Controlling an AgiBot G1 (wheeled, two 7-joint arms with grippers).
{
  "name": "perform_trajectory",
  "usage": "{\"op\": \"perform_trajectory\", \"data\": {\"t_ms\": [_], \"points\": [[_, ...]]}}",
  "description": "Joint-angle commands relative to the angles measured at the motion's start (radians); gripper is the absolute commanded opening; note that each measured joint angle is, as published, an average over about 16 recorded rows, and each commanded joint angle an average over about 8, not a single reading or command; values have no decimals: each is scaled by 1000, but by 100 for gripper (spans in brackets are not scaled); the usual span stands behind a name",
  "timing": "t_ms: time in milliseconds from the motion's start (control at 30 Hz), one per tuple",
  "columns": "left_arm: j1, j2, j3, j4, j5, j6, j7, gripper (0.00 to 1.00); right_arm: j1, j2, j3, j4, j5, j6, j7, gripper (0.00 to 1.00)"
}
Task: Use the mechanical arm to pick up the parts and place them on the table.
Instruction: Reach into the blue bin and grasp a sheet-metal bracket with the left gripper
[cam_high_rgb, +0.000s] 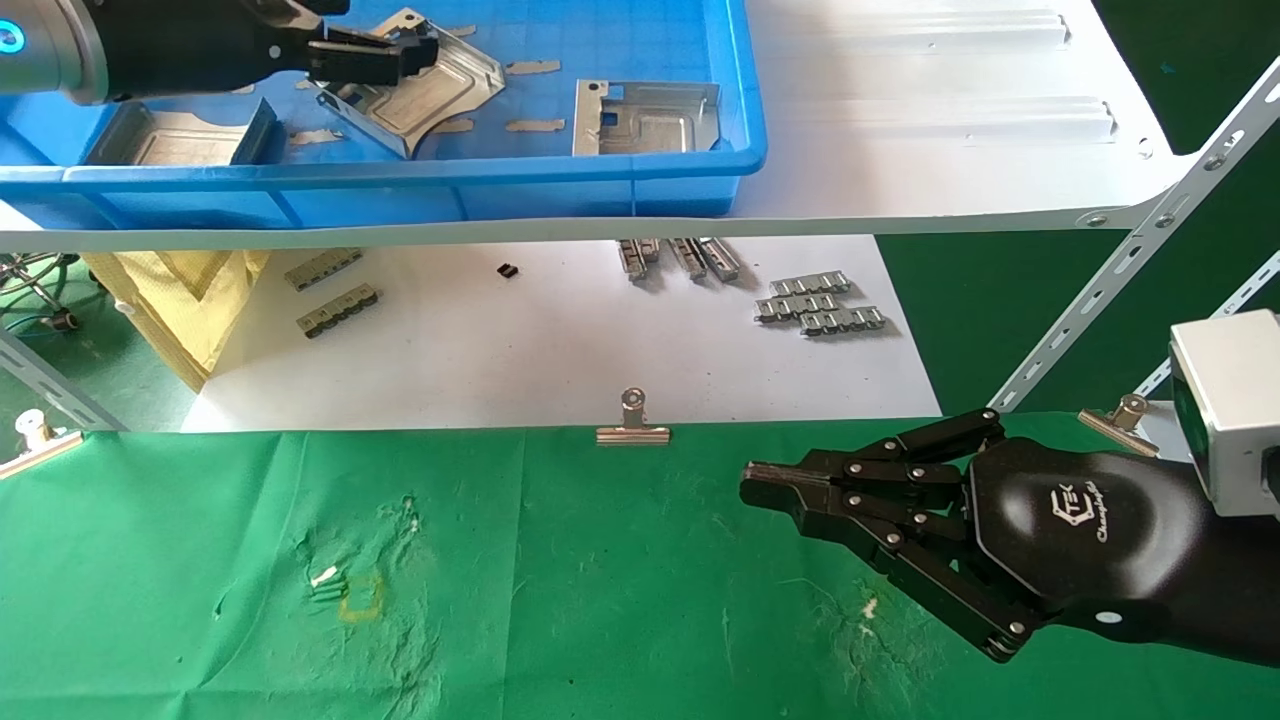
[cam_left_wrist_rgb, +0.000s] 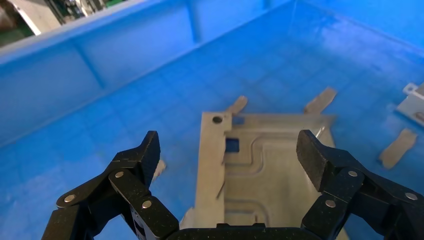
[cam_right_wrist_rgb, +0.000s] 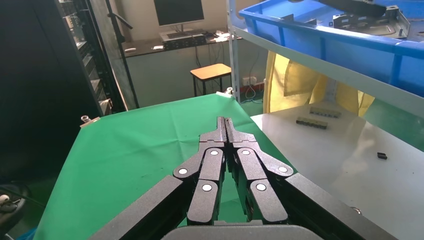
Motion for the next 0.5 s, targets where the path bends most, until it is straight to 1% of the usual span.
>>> {"op": "perform_trajectory", "data": {"t_ms": [33, 233, 500], "points": [[-20, 11, 17, 41, 26, -7, 2, 0, 0, 0, 0, 0, 0, 0, 0, 0], [-47, 16, 31, 91, 46, 13, 13, 0, 0, 0, 0, 0, 0, 0, 0, 0], [-61, 24, 39, 131, 60, -8, 44, 0, 0, 0, 0, 0, 0, 0, 0, 0]]}}
